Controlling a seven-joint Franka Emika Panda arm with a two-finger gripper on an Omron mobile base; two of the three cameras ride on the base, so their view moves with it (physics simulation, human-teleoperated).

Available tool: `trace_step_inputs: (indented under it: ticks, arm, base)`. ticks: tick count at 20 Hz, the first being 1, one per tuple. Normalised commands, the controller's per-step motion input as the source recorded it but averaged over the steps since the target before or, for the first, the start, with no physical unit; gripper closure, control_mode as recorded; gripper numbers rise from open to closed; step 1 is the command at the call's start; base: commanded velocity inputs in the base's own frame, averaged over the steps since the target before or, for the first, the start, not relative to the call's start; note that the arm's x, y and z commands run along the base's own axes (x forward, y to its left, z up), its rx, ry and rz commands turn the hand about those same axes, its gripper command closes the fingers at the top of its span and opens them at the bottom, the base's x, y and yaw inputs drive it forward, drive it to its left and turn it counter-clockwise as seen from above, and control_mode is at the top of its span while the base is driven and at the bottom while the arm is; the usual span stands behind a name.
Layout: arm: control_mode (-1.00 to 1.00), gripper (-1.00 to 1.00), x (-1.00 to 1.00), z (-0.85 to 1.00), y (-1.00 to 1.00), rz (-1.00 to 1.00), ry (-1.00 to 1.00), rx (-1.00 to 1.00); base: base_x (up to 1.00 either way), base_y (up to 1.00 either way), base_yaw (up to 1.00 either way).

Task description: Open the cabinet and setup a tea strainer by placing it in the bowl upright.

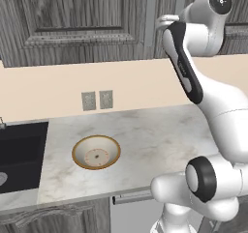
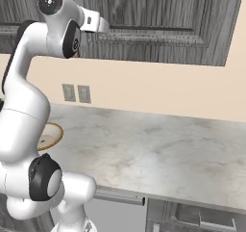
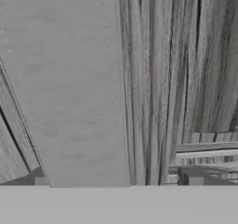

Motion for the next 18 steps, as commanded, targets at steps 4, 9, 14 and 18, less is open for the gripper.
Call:
trace_step_inputs:
  ticks: [4, 9, 14, 18]
  arm:
    - [-1.00, -1.00, 0.39, -0.04, 0.06, 0.00, -0.09, 0.00]
    - [-1.00, 1.00, 0.39, 0.00, 0.05, 0.00, 0.00, 0.00]
    - [-1.00, 1.00, 0.28, 0.00, 0.02, 0.00, 0.00, 0.00]
    - [-1.00, 1.00, 0.07, 0.00, 0.00, 0.00, 0.00, 0.00]
  base:
    - [0.00, 0.00, 0.00]
    - [0.00, 0.00, 0.00]
    - [0.00, 0.00, 0.00]
    - [0.00, 0.00, 0.00]
